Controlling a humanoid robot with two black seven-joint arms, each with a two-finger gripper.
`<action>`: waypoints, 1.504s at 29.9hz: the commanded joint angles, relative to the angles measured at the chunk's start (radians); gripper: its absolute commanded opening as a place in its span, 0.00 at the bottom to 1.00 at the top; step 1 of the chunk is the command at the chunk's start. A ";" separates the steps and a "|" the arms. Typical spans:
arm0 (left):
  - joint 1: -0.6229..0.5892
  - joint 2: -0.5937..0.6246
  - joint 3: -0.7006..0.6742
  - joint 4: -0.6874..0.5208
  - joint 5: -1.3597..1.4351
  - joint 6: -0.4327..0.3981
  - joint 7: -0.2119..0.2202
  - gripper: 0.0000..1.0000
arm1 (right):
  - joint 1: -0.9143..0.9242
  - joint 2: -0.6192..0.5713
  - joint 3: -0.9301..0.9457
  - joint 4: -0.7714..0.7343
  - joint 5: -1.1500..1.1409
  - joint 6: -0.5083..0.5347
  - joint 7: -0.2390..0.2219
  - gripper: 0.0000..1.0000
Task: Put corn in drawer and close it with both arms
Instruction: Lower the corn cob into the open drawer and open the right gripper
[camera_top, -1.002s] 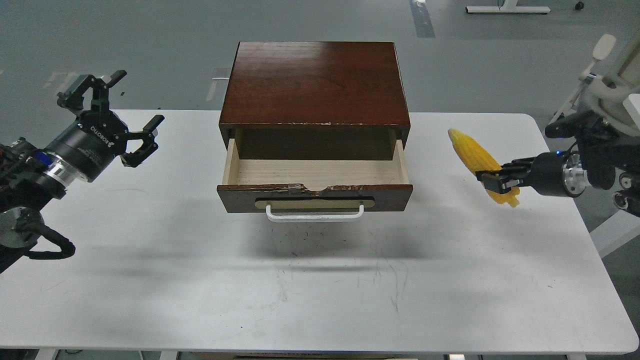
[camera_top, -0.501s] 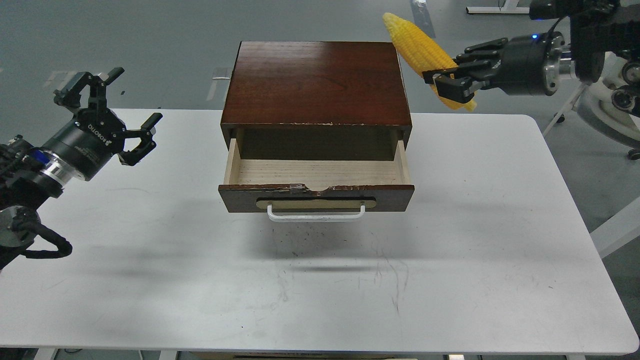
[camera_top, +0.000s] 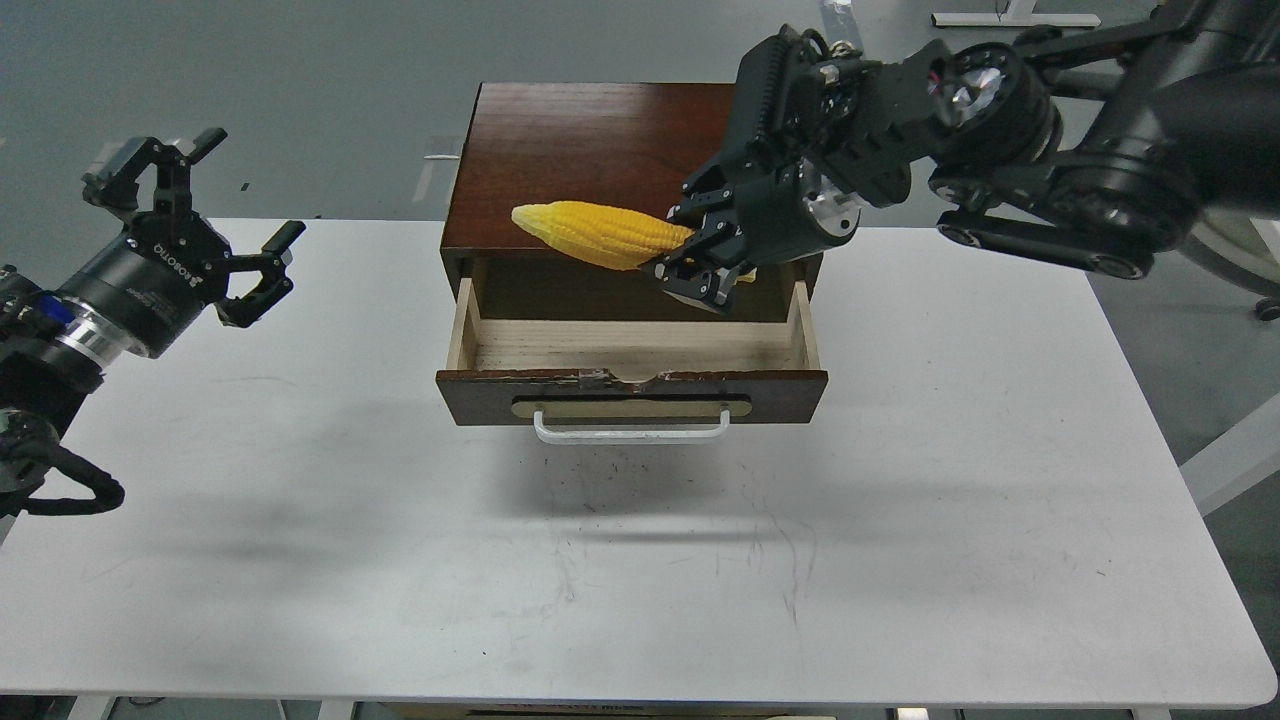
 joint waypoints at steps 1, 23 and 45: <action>0.002 0.002 0.000 0.000 0.000 0.000 0.000 1.00 | -0.017 0.095 -0.065 -0.069 0.002 -0.062 0.000 0.10; 0.004 0.021 -0.010 0.000 0.000 0.000 0.000 1.00 | -0.103 0.128 -0.075 -0.106 0.014 -0.067 0.000 0.69; 0.004 0.018 -0.016 0.000 0.000 0.000 0.000 1.00 | 0.017 -0.209 0.139 0.030 0.486 -0.085 0.000 0.95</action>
